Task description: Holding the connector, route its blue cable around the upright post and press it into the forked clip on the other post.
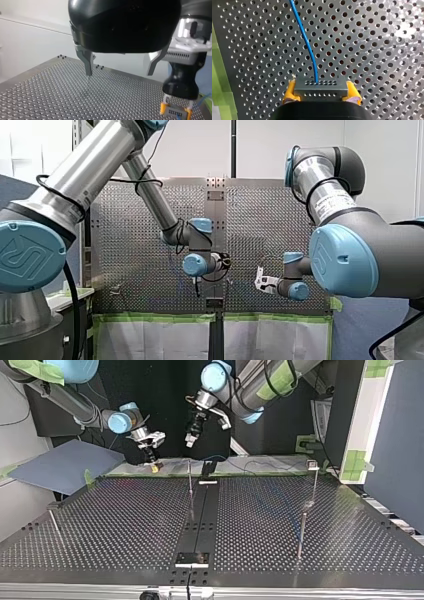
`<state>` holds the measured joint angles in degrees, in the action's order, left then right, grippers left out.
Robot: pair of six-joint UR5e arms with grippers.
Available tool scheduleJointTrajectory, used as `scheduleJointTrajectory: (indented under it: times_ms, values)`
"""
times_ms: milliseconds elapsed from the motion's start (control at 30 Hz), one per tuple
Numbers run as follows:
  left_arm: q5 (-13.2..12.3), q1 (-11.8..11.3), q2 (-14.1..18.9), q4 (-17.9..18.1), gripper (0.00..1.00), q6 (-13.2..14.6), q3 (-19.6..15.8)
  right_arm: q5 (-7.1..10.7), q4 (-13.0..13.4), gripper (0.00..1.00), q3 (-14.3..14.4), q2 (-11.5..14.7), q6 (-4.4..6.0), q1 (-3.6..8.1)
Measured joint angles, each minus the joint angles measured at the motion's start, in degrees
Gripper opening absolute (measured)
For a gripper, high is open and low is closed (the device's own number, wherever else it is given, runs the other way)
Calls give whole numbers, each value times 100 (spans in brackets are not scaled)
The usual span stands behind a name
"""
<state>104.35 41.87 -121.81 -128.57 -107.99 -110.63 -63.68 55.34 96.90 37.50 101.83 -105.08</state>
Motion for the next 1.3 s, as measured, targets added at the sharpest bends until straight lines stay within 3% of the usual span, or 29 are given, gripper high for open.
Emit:
scheduleJointTrajectory:
  times_ms: [100,667,1000,1300]
  values:
    - [-12,-2,155,6,100,-76,-155,1,-1,0,0,0,9,-6]
    - [-14,22,1046,207,100,138,-1046,6,10,0,1,0,12,-33]
    - [-21,41,1560,577,100,89,-1560,12,9,0,0,-1,13,-39]
    - [-18,45,2054,503,100,-125,-2053,20,13,0,0,-1,14,-45]
